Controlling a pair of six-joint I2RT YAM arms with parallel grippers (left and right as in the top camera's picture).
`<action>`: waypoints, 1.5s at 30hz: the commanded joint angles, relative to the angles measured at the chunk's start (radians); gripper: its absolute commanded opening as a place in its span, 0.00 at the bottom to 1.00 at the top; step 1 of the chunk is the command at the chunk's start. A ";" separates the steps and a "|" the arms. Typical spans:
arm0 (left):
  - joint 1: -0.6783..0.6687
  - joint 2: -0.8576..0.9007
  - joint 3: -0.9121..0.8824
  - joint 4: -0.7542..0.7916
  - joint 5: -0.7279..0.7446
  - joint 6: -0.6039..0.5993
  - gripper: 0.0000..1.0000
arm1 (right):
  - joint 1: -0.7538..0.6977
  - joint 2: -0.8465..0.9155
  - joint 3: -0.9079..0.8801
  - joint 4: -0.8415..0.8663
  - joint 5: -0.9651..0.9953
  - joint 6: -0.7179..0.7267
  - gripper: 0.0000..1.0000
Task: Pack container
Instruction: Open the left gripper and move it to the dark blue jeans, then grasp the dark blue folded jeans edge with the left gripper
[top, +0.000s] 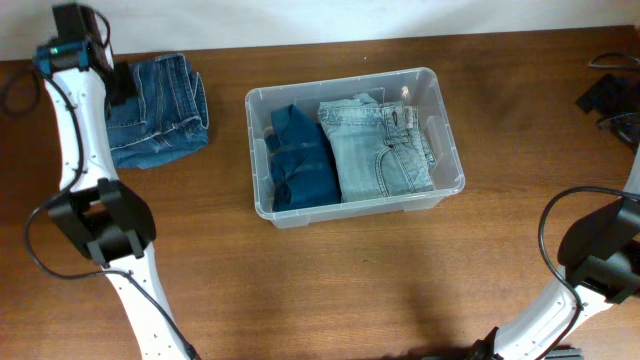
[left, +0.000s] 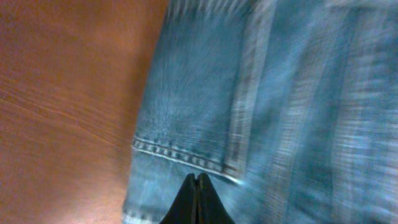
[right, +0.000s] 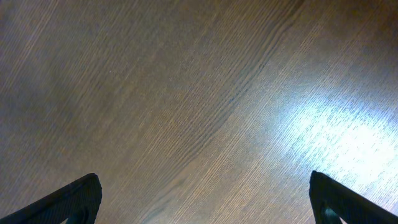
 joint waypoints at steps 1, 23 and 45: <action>0.025 0.080 -0.005 -0.006 0.022 -0.029 0.01 | 0.002 0.005 -0.005 0.000 0.006 0.013 0.98; -0.066 0.172 0.066 -0.268 0.190 -0.253 0.01 | 0.002 0.005 -0.005 0.000 0.006 0.013 0.98; 0.150 0.174 0.328 -0.472 0.245 -0.349 0.99 | 0.002 0.005 -0.005 0.000 0.006 0.013 0.99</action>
